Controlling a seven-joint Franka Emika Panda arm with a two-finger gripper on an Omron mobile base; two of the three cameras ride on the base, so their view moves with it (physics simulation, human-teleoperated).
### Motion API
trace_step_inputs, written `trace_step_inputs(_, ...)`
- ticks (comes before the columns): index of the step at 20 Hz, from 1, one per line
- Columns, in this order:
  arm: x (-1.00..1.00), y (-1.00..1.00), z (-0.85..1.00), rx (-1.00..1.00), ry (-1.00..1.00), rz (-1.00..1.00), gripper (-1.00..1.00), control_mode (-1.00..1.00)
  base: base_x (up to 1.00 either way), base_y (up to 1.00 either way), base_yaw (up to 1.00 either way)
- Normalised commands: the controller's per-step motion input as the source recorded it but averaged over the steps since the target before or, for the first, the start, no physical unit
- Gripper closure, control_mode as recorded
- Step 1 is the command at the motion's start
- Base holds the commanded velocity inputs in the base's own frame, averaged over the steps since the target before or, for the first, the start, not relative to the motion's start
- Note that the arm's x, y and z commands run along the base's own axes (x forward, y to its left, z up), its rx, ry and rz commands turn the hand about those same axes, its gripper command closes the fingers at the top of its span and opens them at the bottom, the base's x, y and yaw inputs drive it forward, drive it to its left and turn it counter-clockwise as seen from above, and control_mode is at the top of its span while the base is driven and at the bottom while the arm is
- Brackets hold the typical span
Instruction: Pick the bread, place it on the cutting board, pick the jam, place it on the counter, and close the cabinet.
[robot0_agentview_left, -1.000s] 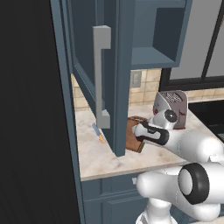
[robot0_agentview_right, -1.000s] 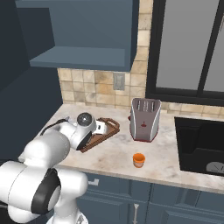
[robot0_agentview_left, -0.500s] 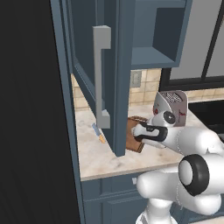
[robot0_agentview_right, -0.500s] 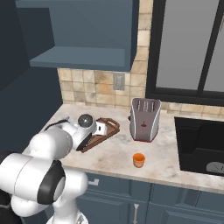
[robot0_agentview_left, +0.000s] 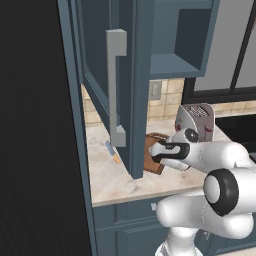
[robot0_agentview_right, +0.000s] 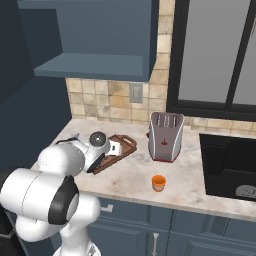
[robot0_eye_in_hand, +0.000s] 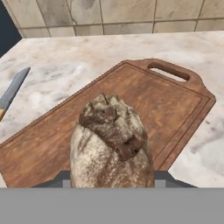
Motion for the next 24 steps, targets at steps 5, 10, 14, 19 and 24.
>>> trace_step_inputs(5, 0.00, 0.03, -0.13, 0.00, 0.00, 0.00, 1.00, -1.00, 0.00, 0.00, 0.00)
trace_step_inputs(10, 0.00, 0.02, -0.16, 0.00, 0.00, 0.00, 1.00, -1.00, 0.00, 0.00, 0.00)
trace_step_inputs(14, 0.00, 0.04, -0.17, 0.00, 0.00, 0.00, 1.00, -1.00, 0.00, 0.00, 0.00)
trace_step_inputs(19, 0.00, 0.05, -0.17, 0.00, 0.00, 0.00, 1.00, -1.00, 0.00, 0.00, 0.00)
trace_step_inputs(24, 0.00, 0.06, -0.17, 0.00, 0.00, 0.00, 1.00, -1.00, 0.00, 0.00, 0.00)
